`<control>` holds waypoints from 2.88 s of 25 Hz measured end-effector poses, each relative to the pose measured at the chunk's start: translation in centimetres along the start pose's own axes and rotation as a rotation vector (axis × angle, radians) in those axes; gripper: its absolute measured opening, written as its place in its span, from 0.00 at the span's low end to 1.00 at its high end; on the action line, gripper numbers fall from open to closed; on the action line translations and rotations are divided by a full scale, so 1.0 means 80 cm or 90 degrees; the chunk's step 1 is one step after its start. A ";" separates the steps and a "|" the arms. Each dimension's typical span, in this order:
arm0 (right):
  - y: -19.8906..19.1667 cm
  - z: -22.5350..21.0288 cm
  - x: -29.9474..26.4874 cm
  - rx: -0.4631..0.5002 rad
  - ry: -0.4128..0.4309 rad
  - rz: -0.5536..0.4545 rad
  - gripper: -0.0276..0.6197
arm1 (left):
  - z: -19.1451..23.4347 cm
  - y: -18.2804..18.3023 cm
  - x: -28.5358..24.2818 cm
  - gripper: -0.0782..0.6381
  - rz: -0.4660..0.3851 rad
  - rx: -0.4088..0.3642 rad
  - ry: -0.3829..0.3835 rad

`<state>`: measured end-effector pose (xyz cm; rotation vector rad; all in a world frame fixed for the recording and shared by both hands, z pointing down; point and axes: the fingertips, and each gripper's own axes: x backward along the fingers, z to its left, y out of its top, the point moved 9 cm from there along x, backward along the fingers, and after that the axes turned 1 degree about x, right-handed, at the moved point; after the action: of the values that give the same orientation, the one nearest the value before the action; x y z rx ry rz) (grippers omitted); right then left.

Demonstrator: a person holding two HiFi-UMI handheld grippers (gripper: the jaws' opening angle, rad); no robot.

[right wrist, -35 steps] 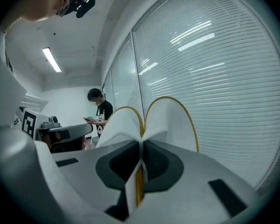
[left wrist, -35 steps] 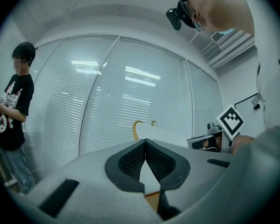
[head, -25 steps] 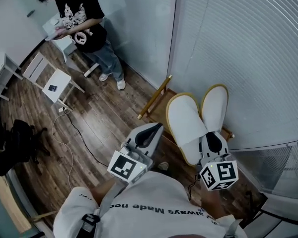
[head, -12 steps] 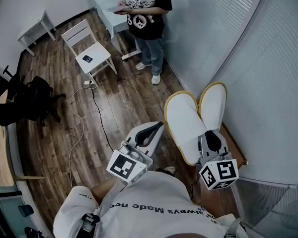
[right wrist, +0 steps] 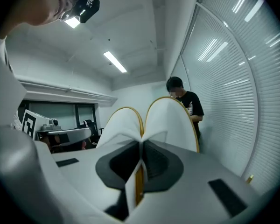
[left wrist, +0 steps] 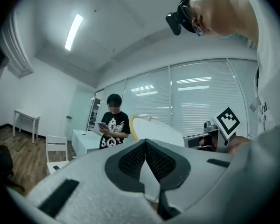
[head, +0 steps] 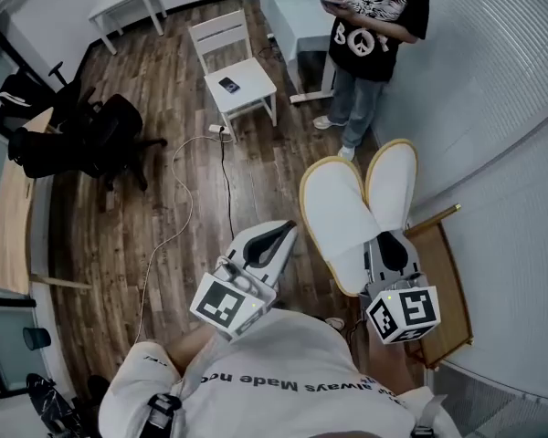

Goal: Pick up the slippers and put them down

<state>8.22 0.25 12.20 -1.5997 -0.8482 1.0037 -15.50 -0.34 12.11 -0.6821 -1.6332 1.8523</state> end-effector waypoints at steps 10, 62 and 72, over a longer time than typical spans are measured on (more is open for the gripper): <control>-0.001 0.095 -0.111 0.015 0.081 0.010 0.08 | 0.111 0.008 0.071 0.12 -0.022 -0.002 0.080; -0.430 -0.007 -0.306 0.012 0.123 0.219 0.08 | 0.238 -0.446 0.017 0.12 0.159 0.057 0.130; -0.608 -0.039 -0.370 0.035 0.131 0.241 0.08 | 0.264 -0.632 -0.006 0.12 0.175 0.042 0.105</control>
<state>-2.98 -16.17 65.68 -1.8194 -0.3811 1.0886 -25.76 -10.96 64.90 -1.0439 -1.4233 1.9699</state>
